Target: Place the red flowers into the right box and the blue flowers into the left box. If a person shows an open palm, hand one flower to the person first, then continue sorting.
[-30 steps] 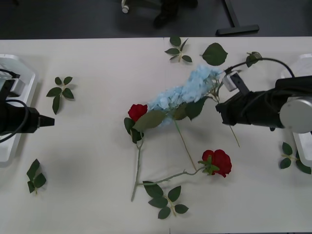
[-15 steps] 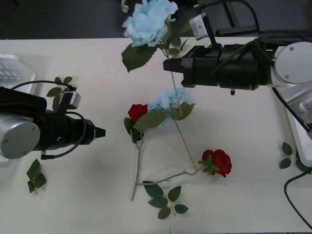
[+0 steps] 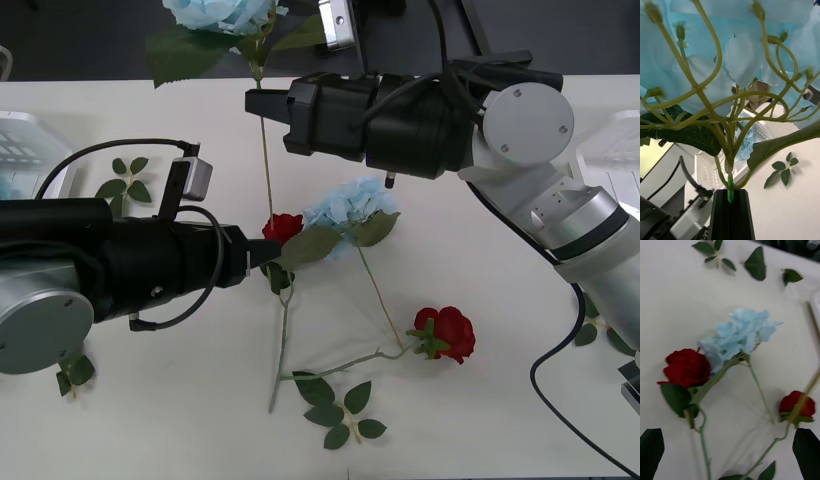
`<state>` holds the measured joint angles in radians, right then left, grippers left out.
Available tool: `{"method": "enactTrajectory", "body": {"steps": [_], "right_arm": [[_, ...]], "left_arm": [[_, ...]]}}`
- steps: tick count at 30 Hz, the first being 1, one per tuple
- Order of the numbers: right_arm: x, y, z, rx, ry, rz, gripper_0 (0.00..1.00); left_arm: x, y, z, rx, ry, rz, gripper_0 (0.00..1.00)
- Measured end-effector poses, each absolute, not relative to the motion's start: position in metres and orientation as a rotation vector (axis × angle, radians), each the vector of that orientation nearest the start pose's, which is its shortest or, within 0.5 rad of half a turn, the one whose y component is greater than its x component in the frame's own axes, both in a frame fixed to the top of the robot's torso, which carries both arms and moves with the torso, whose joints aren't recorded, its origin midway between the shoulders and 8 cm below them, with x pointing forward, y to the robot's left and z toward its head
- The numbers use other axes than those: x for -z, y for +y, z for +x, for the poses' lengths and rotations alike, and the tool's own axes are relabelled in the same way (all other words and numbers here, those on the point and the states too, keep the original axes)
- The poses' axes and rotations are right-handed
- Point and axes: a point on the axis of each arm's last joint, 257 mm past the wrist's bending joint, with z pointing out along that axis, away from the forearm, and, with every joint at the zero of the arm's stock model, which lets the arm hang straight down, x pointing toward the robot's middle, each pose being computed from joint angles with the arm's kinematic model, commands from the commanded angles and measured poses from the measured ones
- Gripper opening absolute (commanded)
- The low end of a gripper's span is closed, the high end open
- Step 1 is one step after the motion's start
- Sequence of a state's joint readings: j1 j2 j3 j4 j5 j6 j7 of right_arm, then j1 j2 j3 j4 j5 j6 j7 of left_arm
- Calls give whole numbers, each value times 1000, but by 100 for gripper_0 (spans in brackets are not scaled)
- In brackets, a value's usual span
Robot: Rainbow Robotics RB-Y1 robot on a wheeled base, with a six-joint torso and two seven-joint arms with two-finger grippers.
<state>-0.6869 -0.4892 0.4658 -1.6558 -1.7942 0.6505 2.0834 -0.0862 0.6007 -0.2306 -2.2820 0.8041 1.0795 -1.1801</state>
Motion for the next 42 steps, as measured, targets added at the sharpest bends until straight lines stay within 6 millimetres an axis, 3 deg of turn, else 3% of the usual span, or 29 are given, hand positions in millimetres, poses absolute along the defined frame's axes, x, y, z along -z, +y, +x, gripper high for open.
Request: {"method": "enactTrajectory", "body": {"steps": [6, 10, 14, 24, 27, 28, 30, 42], "right_arm": [[17, 89, 461, -1272, 1550, -765, 0], [17, 89, 461, -1272, 1550, -765, 0], [17, 89, 461, -1272, 1550, -765, 0], [17, 89, 461, -1272, 1551, -765, 0], [17, 89, 461, -1272, 1551, -765, 0], [17, 89, 461, -1272, 1551, -765, 0], [18, 89, 461, -1272, 1551, -765, 0], [18, 89, 461, -1272, 1551, -765, 0]], "left_arm": [[152, 67, 378, 932, 2133, 289, 100], [137, 59, 373, 1022, 2101, 275, 100], [130, 58, 379, 1008, 2074, 278, 100], [114, 71, 427, 927, 1949, 207, 100], [110, 68, 432, 936, 1906, 196, 53], [110, 67, 433, 939, 1898, 195, 27], [113, 64, 432, 938, 1895, 208, 1], [117, 60, 431, 887, 1880, 291, 0]]}}
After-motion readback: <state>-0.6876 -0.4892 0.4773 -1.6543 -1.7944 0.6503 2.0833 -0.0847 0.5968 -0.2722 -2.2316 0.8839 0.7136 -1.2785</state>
